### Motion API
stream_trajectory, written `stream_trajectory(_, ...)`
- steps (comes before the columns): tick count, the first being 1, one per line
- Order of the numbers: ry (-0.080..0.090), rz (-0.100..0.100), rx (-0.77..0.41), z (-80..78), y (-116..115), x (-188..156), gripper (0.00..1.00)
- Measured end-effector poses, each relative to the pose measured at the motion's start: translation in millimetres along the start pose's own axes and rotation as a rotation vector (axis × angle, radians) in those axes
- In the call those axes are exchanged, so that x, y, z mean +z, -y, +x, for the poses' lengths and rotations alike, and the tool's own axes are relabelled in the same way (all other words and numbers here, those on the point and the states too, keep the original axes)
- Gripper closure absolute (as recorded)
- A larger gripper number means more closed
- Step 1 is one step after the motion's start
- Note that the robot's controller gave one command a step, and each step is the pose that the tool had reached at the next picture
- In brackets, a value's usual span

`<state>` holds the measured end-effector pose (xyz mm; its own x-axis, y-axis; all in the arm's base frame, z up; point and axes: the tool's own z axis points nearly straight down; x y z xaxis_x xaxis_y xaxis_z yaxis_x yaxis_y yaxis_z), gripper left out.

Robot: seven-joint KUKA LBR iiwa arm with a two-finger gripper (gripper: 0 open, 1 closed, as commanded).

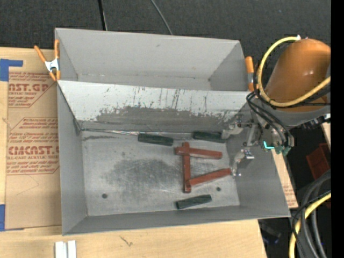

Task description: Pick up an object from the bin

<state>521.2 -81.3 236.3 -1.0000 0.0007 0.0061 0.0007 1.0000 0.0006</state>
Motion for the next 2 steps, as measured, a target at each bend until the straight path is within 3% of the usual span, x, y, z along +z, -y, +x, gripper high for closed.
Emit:
stream_trajectory(1, 0.008, 0.001, -0.001, -1.6, 0, -4, 0.0)
stream_trajectory(2, 0.01, 0.002, -0.145, 9.2, -4, 52, 0.0)
